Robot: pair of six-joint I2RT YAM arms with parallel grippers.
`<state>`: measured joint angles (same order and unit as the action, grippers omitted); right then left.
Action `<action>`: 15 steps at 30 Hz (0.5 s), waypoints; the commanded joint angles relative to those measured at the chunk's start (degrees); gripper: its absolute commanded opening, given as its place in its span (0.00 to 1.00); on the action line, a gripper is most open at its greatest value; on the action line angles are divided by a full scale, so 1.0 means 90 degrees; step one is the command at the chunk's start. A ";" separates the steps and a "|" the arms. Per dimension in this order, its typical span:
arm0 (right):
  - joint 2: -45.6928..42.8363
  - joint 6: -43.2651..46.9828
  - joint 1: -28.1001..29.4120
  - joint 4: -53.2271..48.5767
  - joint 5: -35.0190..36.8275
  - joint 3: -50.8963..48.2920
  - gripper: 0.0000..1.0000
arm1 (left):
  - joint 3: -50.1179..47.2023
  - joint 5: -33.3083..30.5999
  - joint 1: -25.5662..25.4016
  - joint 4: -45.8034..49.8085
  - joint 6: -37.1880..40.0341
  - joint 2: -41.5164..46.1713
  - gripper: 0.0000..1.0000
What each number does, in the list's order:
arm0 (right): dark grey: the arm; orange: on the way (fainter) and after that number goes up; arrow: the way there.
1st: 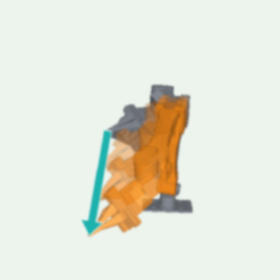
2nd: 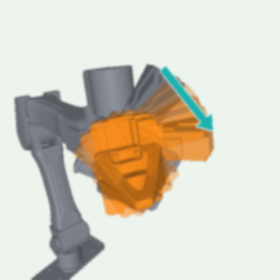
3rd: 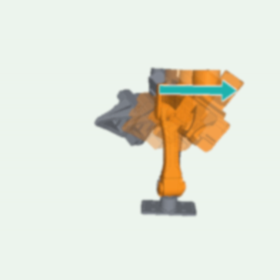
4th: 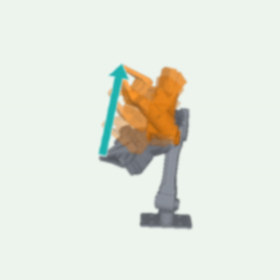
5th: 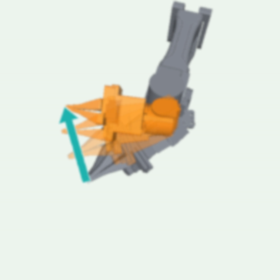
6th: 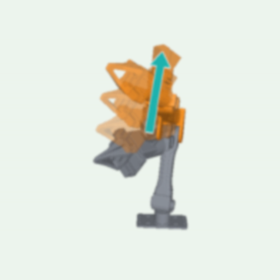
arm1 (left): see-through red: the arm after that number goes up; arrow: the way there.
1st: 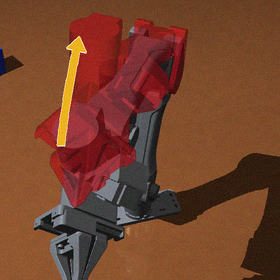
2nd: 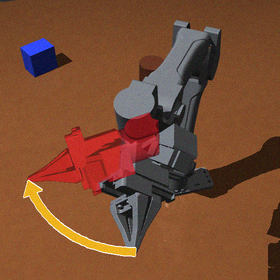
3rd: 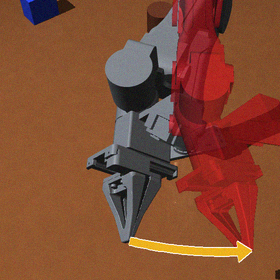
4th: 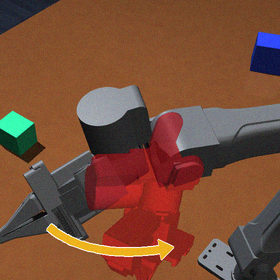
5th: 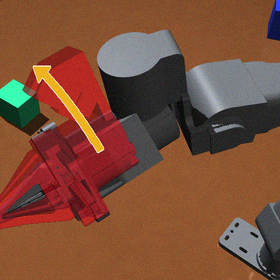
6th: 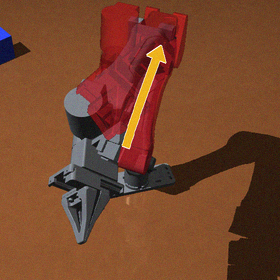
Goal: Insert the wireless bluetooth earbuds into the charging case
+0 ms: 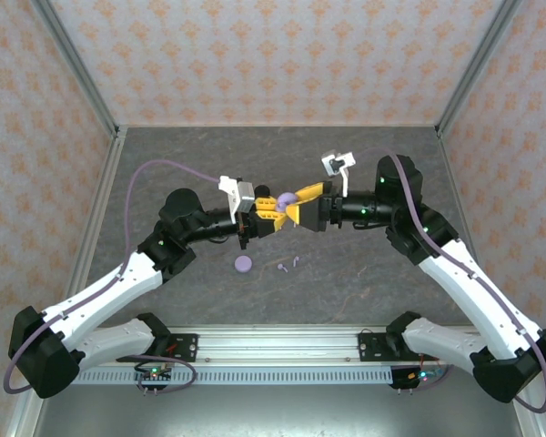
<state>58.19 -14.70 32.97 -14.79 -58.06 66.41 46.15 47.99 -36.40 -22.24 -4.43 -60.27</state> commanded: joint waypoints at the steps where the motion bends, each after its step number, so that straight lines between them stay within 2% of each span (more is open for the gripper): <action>1: -0.0274 0.0212 0.0038 0.0495 -0.0112 0.0004 0.80 | 0.0149 -0.0039 0.0012 0.0283 0.0152 -0.0110 0.00; 9: -0.0378 0.0648 0.0044 -0.0196 0.0277 0.0193 0.80 | 0.0126 -0.0265 0.0012 0.0333 0.0188 -0.0061 0.00; 12: -0.0467 0.0822 0.0038 -0.0680 0.0866 0.0303 0.81 | 0.0144 -0.0565 0.0012 0.0486 0.0216 -0.0034 0.00; 15: -0.0561 0.0920 0.0033 -0.1181 0.1784 0.0403 0.85 | 0.0165 -0.0954 0.0025 0.0815 0.0375 0.0024 0.00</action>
<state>55.09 -9.13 33.08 -20.97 -50.17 67.31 46.15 43.51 -36.38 -17.32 -3.05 -61.34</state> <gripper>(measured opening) 0.845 0.167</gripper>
